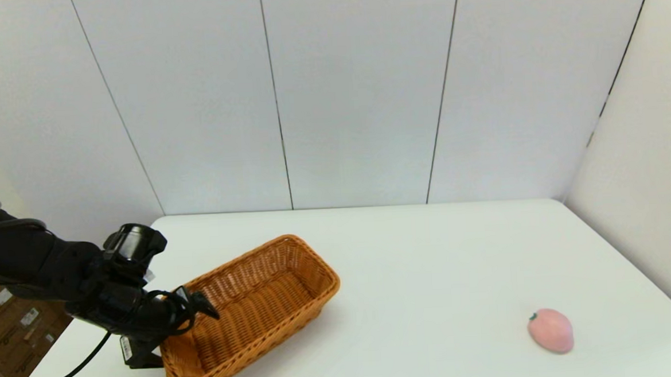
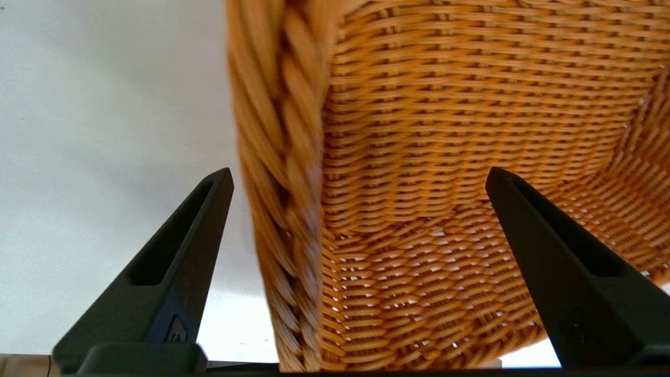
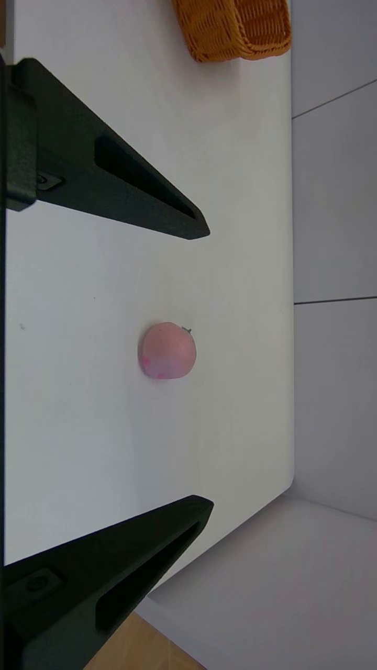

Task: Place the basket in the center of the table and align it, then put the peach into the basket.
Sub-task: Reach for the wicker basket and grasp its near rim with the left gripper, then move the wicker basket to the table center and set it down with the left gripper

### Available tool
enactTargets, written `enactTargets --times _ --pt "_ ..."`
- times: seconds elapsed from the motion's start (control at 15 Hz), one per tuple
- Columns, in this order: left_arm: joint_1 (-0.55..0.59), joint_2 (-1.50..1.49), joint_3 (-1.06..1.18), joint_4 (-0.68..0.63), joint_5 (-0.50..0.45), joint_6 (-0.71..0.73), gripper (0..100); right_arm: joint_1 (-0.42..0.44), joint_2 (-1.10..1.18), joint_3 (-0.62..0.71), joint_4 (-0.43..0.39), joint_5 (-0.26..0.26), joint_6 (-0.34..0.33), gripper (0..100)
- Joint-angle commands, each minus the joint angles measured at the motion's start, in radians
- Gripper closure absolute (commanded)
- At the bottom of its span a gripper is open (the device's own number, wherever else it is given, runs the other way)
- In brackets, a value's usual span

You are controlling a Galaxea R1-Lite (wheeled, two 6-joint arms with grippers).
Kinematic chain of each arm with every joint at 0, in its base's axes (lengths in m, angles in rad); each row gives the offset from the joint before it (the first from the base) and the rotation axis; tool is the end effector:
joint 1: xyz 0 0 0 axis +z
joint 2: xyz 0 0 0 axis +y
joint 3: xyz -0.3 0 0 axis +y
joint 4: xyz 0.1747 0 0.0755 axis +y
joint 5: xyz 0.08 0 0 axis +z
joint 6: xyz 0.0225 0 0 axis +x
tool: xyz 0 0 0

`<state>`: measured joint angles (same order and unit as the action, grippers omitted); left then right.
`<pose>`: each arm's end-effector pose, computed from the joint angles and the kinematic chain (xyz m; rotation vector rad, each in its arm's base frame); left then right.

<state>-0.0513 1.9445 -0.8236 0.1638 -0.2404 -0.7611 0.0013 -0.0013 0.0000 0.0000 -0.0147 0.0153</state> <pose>0.2816 -0.0198 0.0571 -0.7681 1.3223 0.2514 -0.0229 -0.0004 0.0755 0.0153 -0.0014 -0.0134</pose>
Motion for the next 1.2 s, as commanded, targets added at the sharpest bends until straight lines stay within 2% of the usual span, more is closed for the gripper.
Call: enactTargets --times 0.07,0.87,1.07,1.2 --pt "-0.016 0.013 -0.002 0.002 0.012 -0.012 100 0.0 0.0 0.0 0.0 -0.001 0.0 0" --pt "-0.021 -0.004 -0.002 0.002 0.015 -0.007 100 0.0 0.0 0.0 0.0 -0.001 0.003 0" --pt "-0.022 -0.107 -0.023 0.0 -0.039 0.059 100 0.0 0.0 0.0 0.0 -0.001 0.003 0" --pt "-0.082 -0.134 -0.063 0.0 -0.063 0.062 100 0.0 0.0 0.0 0.0 -0.001 0.003 0"
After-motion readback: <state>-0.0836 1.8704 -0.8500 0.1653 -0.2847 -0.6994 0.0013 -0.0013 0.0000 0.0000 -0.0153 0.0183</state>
